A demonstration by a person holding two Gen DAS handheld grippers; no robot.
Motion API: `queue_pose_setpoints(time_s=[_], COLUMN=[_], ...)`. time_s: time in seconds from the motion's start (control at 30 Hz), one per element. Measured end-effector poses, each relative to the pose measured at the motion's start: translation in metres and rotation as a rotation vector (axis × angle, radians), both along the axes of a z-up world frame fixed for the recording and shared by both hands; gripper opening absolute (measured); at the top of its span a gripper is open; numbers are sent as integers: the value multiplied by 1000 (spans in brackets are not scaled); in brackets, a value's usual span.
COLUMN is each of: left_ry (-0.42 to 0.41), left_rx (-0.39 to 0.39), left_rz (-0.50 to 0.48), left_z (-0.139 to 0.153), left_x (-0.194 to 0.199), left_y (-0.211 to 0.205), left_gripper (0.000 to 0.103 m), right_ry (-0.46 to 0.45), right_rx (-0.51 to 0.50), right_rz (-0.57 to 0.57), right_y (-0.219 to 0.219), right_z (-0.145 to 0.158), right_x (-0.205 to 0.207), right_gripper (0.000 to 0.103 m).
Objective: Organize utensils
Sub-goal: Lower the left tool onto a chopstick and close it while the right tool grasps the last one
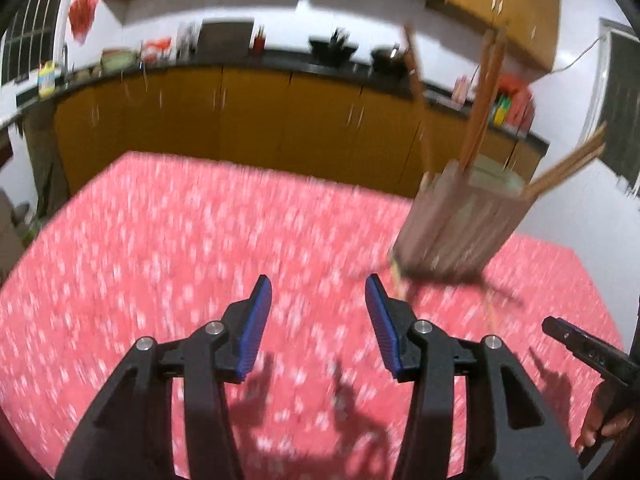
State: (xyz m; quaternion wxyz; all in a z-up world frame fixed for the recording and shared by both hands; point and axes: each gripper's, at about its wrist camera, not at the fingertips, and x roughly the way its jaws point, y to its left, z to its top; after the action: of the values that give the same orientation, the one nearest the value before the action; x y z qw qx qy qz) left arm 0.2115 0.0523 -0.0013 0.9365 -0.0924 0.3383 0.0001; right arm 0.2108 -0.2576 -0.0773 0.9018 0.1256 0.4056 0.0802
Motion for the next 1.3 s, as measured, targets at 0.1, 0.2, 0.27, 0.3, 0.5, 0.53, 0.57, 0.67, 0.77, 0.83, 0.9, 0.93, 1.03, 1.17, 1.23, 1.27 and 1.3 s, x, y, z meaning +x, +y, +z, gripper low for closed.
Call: queue_pose_setpoints(time_s=[0.1, 0.2, 0.27, 0.3, 0.5, 0.53, 0.57, 0.67, 0.77, 0.83, 0.9, 0.93, 1.03, 1.17, 1.23, 1.27, 1.3], left_ry=[39, 59, 66, 71, 94, 97, 100, 114, 131, 147, 166, 172, 196, 190, 188, 190, 193], left_rx=[-8, -11, -9, -7, -18, -17, -17, -11, -5, 5, 22, 27, 55, 136, 161, 160, 155], left_rz=[-11, -40, -67, -83, -144, -155, -165, -194, -216, -231, -246, -253, -271, -264, -247, -243, -234], left_z=[-18, -28, -32, -34, -37, -38, -40, -44, -49, -53, -57, -59, -64, -68, -69, -68, -68], left_x=[-6, -14, -18, -20, -19, -19, -17, -15, -14, -13, -11, -12, -11, -10, -7, -5, 0], left_y=[-1, -8, -15, -19, -42, -46, -50, -60, -68, -74, -81, -82, -91, -98, -98, -96, -92], left_gripper=[49, 49, 49, 49, 49, 49, 49, 49, 49, 48, 48, 46, 41, 27, 12, 10, 10], right_ry=[22, 31, 38, 42, 40, 40, 41, 41, 38, 37, 37, 38, 31, 27, 27, 28, 27], right_rx=[-22, -52, -75, -88, -135, -133, -131, -126, -136, -138, -128, -124, -139, -148, -142, -139, -136], right_rz=[61, 89, 97, 97, 52, 38, 25, -17, -76, -120, -146, -152, -145, -136, -126, -120, -115], right_y=[24, 39, 45, 46, 42, 38, 33, 17, -1, -13, -24, -27, -27, -25, -24, -22, -21], right_z=[-15, -21, -27, -28, -34, -34, -34, -35, -35, -36, -36, -36, -36, -34, -35, -36, -36], right_x=[-8, -12, -15, -15, -11, -7, -4, 6, 15, 21, 23, 23, 22, 18, 18, 22, 22], right_gripper=[36, 34, 32, 30, 10, 10, 8, 8, 8, 8, 8, 8, 8, 8, 8, 8, 8])
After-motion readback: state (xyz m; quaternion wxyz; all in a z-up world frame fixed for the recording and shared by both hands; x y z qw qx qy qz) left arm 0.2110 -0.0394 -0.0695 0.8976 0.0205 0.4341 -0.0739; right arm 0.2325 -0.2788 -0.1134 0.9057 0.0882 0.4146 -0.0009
